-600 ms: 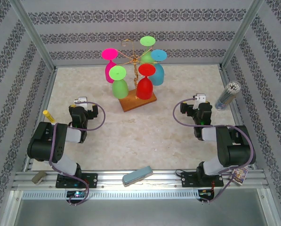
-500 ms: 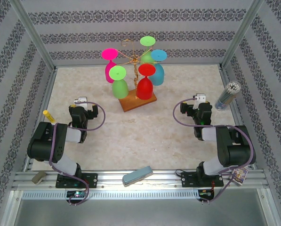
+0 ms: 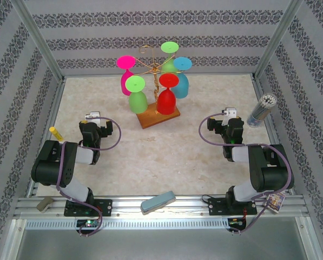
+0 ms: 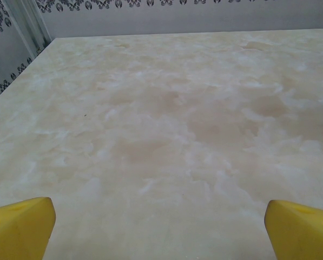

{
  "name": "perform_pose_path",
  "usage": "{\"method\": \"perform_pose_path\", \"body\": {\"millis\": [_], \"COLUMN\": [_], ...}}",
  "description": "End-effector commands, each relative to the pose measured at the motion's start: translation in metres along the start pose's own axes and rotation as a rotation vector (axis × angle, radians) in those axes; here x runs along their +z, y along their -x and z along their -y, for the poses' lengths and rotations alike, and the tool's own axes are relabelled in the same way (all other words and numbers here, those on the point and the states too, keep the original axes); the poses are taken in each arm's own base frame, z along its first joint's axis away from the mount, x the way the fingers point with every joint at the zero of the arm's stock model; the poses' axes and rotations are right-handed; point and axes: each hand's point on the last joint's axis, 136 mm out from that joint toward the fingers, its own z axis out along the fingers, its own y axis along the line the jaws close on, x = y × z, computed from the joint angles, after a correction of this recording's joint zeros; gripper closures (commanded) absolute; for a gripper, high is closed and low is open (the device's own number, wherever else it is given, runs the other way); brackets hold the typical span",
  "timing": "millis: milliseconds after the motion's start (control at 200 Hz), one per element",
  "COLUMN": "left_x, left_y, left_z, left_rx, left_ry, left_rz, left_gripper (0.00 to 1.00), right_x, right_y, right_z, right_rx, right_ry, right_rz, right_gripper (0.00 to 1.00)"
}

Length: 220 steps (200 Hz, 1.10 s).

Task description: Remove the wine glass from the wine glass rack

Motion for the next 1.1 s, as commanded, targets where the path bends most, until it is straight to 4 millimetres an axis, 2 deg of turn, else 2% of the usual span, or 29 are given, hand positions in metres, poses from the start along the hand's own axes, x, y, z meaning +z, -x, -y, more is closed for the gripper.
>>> {"method": "perform_pose_path", "body": {"millis": [0, 260, 355, 415, 485, 575, 669, 734, 784, 859, 984, 1094], "left_x": [0.0, 0.0, -0.001, -0.003, -0.007, -0.013, -0.025, -0.034, -0.04, -0.051, -0.074, -0.094], "left_y": [0.005, 0.006, 0.008, 0.01, 0.02, 0.034, 0.055, 0.069, 0.077, 0.091, 0.118, 0.14], "left_z": [-0.004, -0.004, -0.006, -0.004, -0.008, -0.017, -0.024, -0.024, -0.024, -0.024, -0.024, -0.021], "left_rx": [-0.019, -0.019, -0.018, -0.014, -0.005, -0.015, -0.054, -0.078, -0.087, -0.114, -0.158, -0.167], "left_ry": [0.01, 0.01, 0.019, 0.013, 0.039, 0.088, 0.12, 0.11, 0.104, 0.093, 0.066, 0.03], "left_rz": [0.027, 0.028, 0.036, 0.019, 0.015, 0.002, -0.004, -0.017, -0.051, -0.079, -0.109, -0.177], "left_gripper": [0.0, 0.0, 0.07, 0.11, 0.19, 0.22, 0.23, 0.24, 0.29, 0.32, 0.33, 0.33], "right_x": [-0.001, -0.001, -0.001, -0.001, -0.003, -0.011, -0.022, -0.029, -0.034, -0.04, -0.048, -0.057], "right_y": [0.007, 0.007, 0.007, 0.011, 0.019, 0.03, 0.046, 0.059, 0.072, 0.092, 0.126, 0.16], "right_z": [-0.003, -0.003, -0.003, -0.004, -0.003, 0.009, 0.021, 0.022, 0.023, 0.019, -0.002, -0.027], "right_rx": [0.005, 0.004, 0.004, 0.007, 0.005, 0.036, 0.136, 0.201, 0.252, 0.333, 0.416, 0.476], "right_ry": [0.014, 0.012, 0.014, 0.017, 0.009, -0.059, -0.101, -0.084, -0.073, -0.03, 0.112, 0.26], "right_rz": [0.03, 0.03, 0.032, 0.037, 0.019, -0.008, -0.052, -0.075, -0.082, -0.098, -0.149, -0.167], "right_gripper": [0.02, 0.02, 0.02, 0.06, 0.08, 0.11, 0.13, 0.15, 0.16, 0.17, 0.19, 0.25]}}
